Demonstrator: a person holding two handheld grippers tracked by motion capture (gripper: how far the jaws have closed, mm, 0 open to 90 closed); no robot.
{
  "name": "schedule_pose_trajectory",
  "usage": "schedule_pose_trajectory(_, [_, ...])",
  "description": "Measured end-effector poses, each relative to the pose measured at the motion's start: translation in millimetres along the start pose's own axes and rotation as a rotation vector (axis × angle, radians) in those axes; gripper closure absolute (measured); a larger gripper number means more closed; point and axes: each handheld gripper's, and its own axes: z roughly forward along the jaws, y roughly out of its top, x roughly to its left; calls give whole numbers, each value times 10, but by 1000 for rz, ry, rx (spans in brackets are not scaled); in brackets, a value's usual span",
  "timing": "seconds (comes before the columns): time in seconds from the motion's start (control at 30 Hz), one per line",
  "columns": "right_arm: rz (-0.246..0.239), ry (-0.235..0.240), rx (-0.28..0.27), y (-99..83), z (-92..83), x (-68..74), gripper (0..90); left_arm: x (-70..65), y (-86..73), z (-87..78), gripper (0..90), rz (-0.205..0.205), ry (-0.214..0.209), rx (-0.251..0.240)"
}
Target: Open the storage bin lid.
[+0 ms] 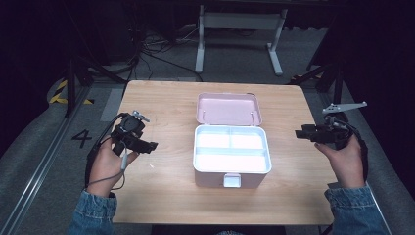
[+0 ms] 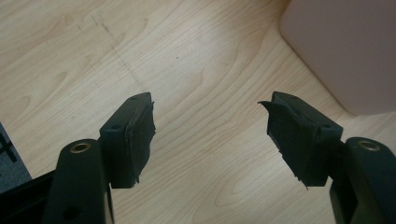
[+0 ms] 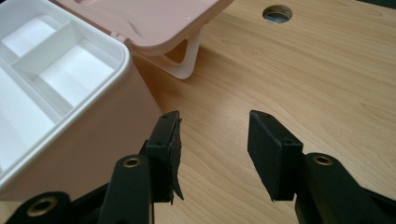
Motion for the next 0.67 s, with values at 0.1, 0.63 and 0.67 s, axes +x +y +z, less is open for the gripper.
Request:
schedule_pose_trajectory(0.1, [1,-17,26,-38,39,-18,539,25,-41,74,324,-6,3,13])
schedule_pose_trajectory(0.63, [38,-70,123,-220,273,-203,470,134,-112,398,280,-83,39,193])
schedule_pose_trajectory(0.67, [38,-70,128,-219,282,-200,468,136,-115,401,279,-87,38,189])
